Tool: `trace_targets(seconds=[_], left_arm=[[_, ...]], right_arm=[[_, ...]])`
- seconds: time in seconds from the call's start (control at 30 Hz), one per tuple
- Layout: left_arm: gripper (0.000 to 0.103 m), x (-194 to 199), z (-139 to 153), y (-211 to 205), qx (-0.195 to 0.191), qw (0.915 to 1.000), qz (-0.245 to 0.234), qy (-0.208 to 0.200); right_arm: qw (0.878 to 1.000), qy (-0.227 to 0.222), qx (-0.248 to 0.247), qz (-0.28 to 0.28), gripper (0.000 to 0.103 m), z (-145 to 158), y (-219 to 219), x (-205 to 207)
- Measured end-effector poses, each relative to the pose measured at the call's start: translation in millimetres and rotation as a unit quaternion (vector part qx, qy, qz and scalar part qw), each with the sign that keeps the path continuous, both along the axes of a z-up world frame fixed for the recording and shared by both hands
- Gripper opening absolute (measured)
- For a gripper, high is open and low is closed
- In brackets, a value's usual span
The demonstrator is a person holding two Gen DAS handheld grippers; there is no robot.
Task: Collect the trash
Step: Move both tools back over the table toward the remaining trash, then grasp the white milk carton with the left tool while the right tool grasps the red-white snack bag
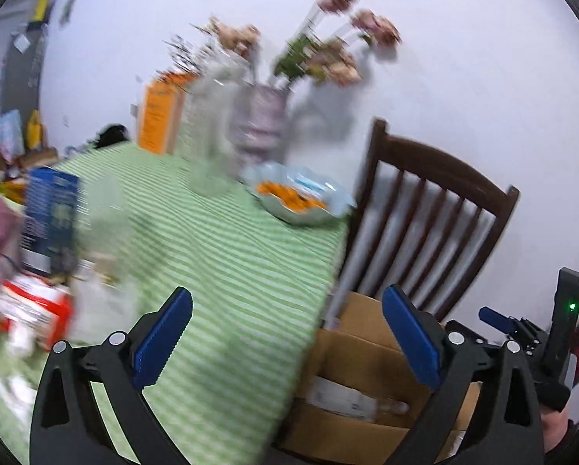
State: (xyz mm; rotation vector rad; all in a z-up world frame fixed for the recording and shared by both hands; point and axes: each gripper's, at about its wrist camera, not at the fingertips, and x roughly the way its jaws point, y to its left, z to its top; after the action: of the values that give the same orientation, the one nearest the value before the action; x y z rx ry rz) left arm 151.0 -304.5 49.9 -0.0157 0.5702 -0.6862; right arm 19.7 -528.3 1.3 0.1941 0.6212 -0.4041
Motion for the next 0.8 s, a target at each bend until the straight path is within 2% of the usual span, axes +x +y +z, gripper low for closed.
trace_targets(seconds=[0.23,0.5,0.7,0.8], left_arm=[[0.095,27,11,75,-0.001,0.9975,0.070,-0.012],[0.095,48,15,140,0.004,0.9922,0.124,-0.018],[0.095,51,7,206,0.026,0.9852,0.169,-0.020],[0.095,54,0,245,0.036,0.9769,0.210,-0.019]], right_arm=[[0.998,-0.019,-0.009,0.059,0.080,17,50,45],[0.993,-0.028,-0.015,0.111,0.080,24,106,76],[0.987,-0.028,-0.014,0.158,0.080,21,148,99],[0.982,-0.023,-0.020,0.187,0.080,18,171,112]])
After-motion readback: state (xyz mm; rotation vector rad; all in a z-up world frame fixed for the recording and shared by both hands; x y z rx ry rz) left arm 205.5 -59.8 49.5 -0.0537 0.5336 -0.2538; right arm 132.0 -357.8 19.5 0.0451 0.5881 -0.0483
